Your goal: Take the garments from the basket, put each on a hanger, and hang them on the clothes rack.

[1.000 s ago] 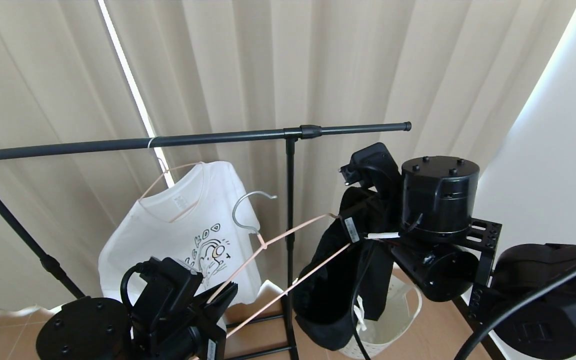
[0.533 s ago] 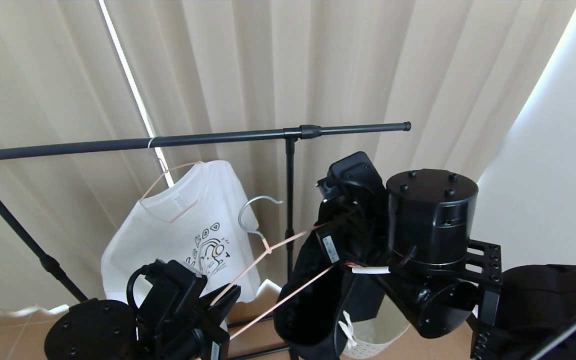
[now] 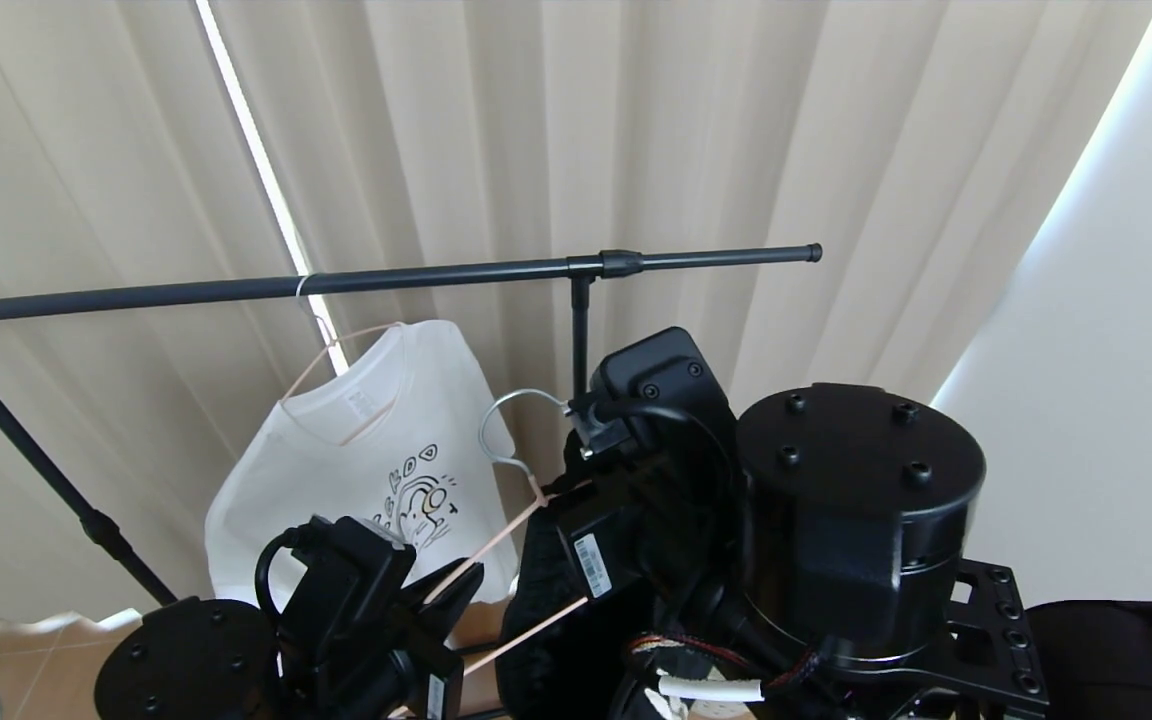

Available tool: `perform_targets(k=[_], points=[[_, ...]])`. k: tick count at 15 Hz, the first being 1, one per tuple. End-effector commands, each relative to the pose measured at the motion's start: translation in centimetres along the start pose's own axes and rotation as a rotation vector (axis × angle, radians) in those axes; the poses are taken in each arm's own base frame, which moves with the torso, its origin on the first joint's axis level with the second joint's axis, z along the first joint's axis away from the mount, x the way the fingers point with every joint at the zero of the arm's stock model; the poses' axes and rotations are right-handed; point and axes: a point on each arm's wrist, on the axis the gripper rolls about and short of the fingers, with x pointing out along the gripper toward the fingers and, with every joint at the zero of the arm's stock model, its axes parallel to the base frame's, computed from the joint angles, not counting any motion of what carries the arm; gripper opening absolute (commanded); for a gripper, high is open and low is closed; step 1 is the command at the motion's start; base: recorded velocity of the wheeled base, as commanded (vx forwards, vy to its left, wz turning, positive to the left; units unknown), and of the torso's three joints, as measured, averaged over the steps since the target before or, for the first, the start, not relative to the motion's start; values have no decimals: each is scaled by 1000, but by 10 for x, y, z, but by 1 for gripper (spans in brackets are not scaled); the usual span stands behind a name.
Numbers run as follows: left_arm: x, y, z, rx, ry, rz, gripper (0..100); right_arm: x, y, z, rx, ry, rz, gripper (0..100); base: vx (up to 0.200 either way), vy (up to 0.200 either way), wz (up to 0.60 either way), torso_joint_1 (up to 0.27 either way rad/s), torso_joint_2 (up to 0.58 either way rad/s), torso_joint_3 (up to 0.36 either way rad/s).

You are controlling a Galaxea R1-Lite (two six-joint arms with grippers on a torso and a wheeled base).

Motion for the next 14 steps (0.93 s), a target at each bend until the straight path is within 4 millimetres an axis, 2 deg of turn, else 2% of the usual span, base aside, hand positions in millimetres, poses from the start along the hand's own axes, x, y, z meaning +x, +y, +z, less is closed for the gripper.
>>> perform_targets(k=[1, 4, 5, 11, 14], points=[[1, 0, -2, 2, 8, 1, 0, -2, 4, 4, 14, -14, 12, 0, 0, 0, 0, 0, 0, 0], [1, 0, -1, -1, -2, 12, 0, -1, 2, 5, 28, -16, 6, 0, 0, 0, 0, 0, 0, 0], [1, 0, -1, 0, -1, 17, 0, 0, 0, 6, 33, -21, 1, 100, 0, 0, 0, 0, 0, 0], [0, 1, -4, 5, 14, 24, 0, 2, -28, 22, 64, -54, -74, 100, 0, 0, 0, 0, 0, 0], [-2, 0, -8, 11, 35, 20, 0, 7, -27, 21, 66, -54, -77, 100, 0, 0, 0, 0, 0, 0]])
